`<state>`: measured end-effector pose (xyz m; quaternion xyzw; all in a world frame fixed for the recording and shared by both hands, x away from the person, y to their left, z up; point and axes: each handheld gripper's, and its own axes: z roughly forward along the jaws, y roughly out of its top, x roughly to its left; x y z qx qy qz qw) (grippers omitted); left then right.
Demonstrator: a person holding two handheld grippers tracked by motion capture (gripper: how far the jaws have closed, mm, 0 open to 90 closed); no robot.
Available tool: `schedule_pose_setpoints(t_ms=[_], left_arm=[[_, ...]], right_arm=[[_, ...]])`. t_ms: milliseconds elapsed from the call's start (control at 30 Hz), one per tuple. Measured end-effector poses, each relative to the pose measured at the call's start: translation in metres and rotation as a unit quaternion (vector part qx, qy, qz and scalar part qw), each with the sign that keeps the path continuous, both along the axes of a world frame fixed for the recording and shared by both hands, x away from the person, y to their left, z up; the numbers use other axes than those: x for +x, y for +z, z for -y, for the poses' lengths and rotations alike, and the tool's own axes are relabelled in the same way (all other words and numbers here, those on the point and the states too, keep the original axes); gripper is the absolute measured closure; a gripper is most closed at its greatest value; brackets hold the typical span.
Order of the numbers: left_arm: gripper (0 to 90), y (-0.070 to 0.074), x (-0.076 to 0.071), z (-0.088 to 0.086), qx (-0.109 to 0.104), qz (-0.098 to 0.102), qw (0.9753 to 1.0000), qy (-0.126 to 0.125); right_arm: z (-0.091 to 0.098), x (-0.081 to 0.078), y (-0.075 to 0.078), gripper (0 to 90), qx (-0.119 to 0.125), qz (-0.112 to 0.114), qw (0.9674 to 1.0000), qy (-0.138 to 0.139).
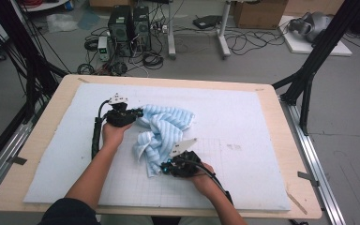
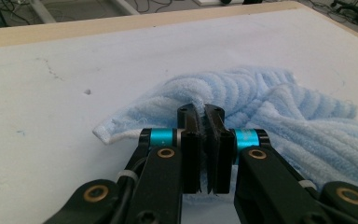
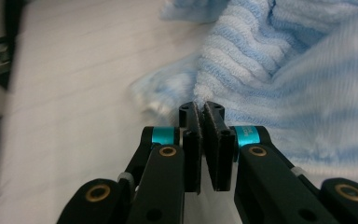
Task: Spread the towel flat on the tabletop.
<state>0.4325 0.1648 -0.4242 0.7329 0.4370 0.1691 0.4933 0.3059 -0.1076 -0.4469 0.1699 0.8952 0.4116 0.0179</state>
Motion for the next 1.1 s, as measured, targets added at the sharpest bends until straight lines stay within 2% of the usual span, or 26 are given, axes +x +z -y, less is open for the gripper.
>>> schedule_pose_setpoints(t_ms=[167,367,467,500,600,667,767,833,933,1000,1033,1100], left_arm=[[85.3,-0.001,0.001,-0.002,0.001,-0.002,1.0,0.004],[85.2,-0.002,0.001,-0.003,0.008,-0.003,0.9999,0.015],[83.5,-0.004,0.001,-0.004,0.007,-0.008,0.9998,0.017],[79.3,-0.004,0.001,-0.004,0.006,-0.005,0.9997,0.022],[55.4,-0.007,-0.003,-0.007,-0.009,-0.001,0.999,0.044],[48.9,-0.01,-0.005,-0.011,-0.016,-0.001,0.999,0.042],[44.2,-0.012,-0.011,-0.017,-0.019,0.005,0.9991,0.039],[43.5,-0.012,-0.015,-0.02,-0.021,0.012,0.999,0.038],[42.2,-0.012,-0.019,-0.024,-0.024,0.014,0.9991,0.033],[42.1,-0.012,-0.022,-0.025,-0.022,0.016,0.9991,0.031],[42.0,-0.012,-0.023,-0.025,-0.023,0.016,0.9992,0.028],[42.0,-0.012,-0.025,-0.025,-0.023,0.015,0.9993,0.025]], right_arm=[[0.028,-0.024,0.001,86.1,0.008,-0.02,0.9988,0.043],[0.045,-0.053,0.005,86.0,0.003,-0.036,0.9942,0.101],[0.051,-0.056,0.006,81.3,0.014,-0.032,0.9953,0.09],[0.053,-0.054,0.008,74.7,0.024,-0.03,0.9963,0.077],[0.061,-0.042,0.016,65.6,0.067,-0.019,0.997,0.034],[0.066,-0.031,0.021,57.8,0.085,-0.008,0.9963,-0.003],[0.073,-0.011,0.025,51.9,0.107,0.006,0.9921,-0.065],[0.075,0.003,0.025,50.7,0.107,0.02,0.9873,-0.116],[0.07,0.029,0.02,50.7,0.07,0.031,0.9784,-0.192],[0.064,0.043,0.016,50.7,0.054,0.025,0.9732,-0.222],[0.06,0.053,0.013,50.7,0.046,0.022,0.9683,-0.244],[0.052,0.066,0.009,49.0,0.047,0.015,0.964,-0.261]])
